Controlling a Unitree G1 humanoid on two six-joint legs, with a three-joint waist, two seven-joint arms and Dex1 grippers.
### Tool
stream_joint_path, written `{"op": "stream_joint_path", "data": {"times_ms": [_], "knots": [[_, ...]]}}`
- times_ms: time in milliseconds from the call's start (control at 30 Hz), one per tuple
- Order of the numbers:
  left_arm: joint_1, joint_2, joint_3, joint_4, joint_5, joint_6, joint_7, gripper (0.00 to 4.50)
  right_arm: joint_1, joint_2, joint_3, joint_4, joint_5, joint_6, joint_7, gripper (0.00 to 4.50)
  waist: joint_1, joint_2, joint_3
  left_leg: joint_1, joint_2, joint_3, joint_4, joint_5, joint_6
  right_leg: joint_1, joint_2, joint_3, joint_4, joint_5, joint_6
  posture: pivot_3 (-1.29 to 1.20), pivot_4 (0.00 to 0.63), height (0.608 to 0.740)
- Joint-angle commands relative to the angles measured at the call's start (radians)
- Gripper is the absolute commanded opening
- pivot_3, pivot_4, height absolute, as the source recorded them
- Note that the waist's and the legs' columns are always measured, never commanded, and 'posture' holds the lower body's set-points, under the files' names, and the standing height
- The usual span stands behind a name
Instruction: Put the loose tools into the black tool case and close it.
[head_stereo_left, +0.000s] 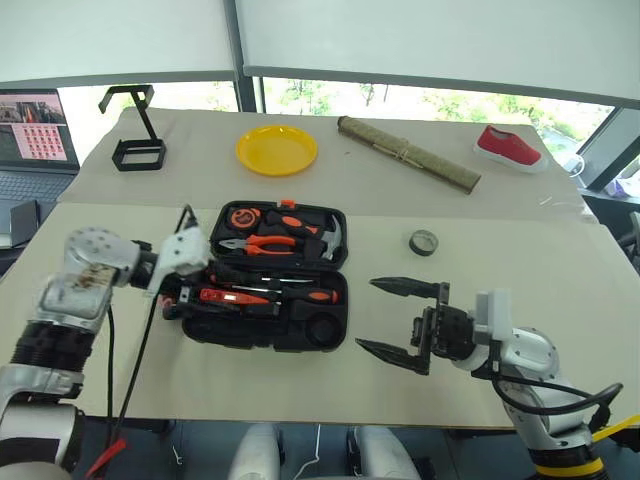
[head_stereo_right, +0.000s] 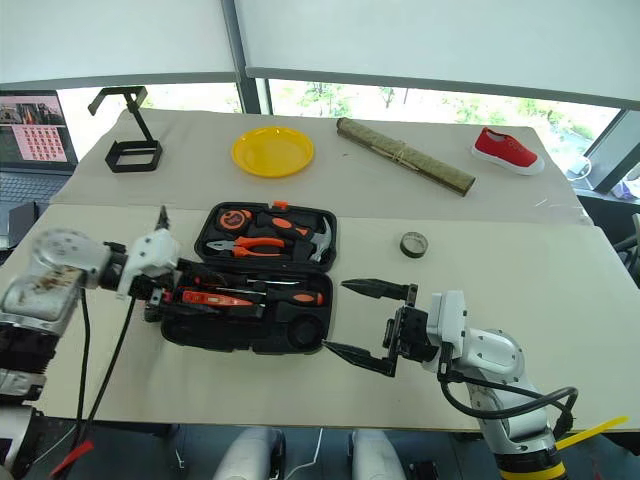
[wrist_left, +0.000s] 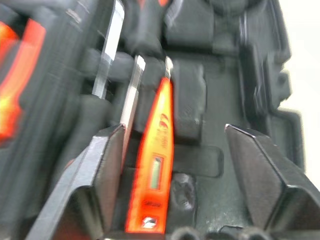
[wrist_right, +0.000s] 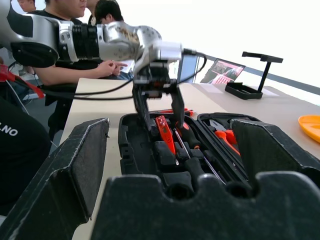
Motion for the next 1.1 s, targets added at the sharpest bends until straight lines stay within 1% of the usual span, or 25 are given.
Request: {"op": "stream_joint_path", "data": {"times_ms": [33,67,100,200,233,267,333,600,733,900,967,1100], "knots": [[0.016,0.005,0.05,0.002,-0.036,-0.025,0.0,3.15,-0.007,0.001,0.004,-0.005,0.009,-0.003,0.01,4.5,-0.001,0.0,0.0,0.0,0.0,0.0,0.0,0.0,0.0,0.0,0.0,0.0,0.0,0.0,0.0,0.0,0.15,0.74],[0.024,-0.011,0.06,0.017,-0.044,-0.041,0.006,2.86,-0.008,0.005,0.007,-0.003,0.007,-0.005,0.009,4.5,-0.001,0.0,0.0,0.0,0.0,0.0,0.0,0.0,0.0,0.0,0.0,0.0,0.0,0.0,0.0,0.0,0.15,0.74],[0.029,-0.029,0.068,0.032,-0.051,-0.054,0.016,2.66,-0.009,0.008,0.011,0.0,0.005,-0.006,0.008,4.5,-0.001,0.0,0.0,0.0,0.0,0.0,0.0,0.0,0.0,0.0,0.0,0.0,0.0,0.0,0.0,0.0,0.15,0.74],[0.04,-0.077,0.075,0.077,-0.061,-0.105,0.015,1.58,-0.015,0.016,0.016,0.004,0.002,-0.008,0.005,4.5,0.0,0.0,0.0,0.0,0.0,0.0,0.0,0.0,0.0,0.0,0.0,0.0,0.0,0.0,0.0,0.0,0.15,0.74],[0.047,-0.089,0.07,0.095,-0.054,-0.125,0.013,1.12,-0.017,0.017,0.017,0.006,0.001,-0.009,0.005,4.5,0.0,0.0,0.0,0.0,0.0,0.0,0.001,0.0,0.0,0.0,0.0,0.0,0.0,0.0,0.0,0.0,0.15,0.74],[0.056,-0.1,0.065,0.113,-0.044,-0.149,0.011,0.82,-0.02,0.017,0.016,0.009,-0.001,-0.012,0.005,4.5,0.0,0.0,0.0,0.0,0.0,0.0,0.001,0.0,0.0,0.0,0.0,0.0,0.0,0.0,0.0,0.0,0.15,0.74],[0.073,-0.117,0.059,0.131,-0.038,-0.165,0.013,0.07,-0.021,0.016,0.011,0.015,-0.004,-0.018,0.004,4.5,0.0,0.0,0.0,0.0,0.0,0.0,0.001,0.0,0.0,0.0,0.0,0.0,0.0,0.0,0.0,0.0,0.15,0.74],[0.103,-0.14,0.023,0.192,0.032,-0.214,0.069,0.07,-0.014,0.018,0.009,0.012,-0.008,-0.021,-0.008,4.5,-0.001,0.0,0.0,0.0,0.0,0.0,0.001,0.0,0.0,0.0,0.0,0.0,0.001,0.0,0.0,0.0,0.15,0.74],[0.098,-0.178,0.036,0.2,0.022,-0.145,0.14,0.07,-0.015,0.022,0.012,0.006,-0.002,-0.015,-0.016,4.5,0.008,0.0,0.0,0.0,0.0,0.0,0.002,0.0,0.0,0.001,0.0,0.0,0.001,0.0,0.0,0.0,0.15,0.74],[0.147,-0.17,0.011,0.18,0.053,-0.151,0.141,0.07,-0.012,0.014,0.006,0.0,0.004,-0.01,-0.016,4.5,0.011,0.0,0.0,0.001,0.0,0.0,0.007,0.0,0.0,0.002,0.0,0.0,0.006,0.0,0.0,0.0,0.15,0.74],[0.156,-0.186,0.031,0.163,0.018,-0.104,0.167,0.07,-0.013,0.012,0.005,0.001,0.005,-0.009,-0.014,4.5,0.01,0.001,-0.001,0.003,0.0,0.0,0.007,0.0,0.0,0.003,0.0,0.0,0.006,0.0,0.0,0.0,0.15,0.74],[0.179,-0.19,0.058,0.111,-0.034,-0.113,0.139,0.07,-0.018,0.012,0.007,0.002,0.008,-0.005,-0.013,4.5,0.007,0.001,-0.001,0.003,0.0,0.0,0.007,0.0,0.0,0.003,0.0,0.001,0.007,0.0,0.0,0.0,0.15,0.74]]}}
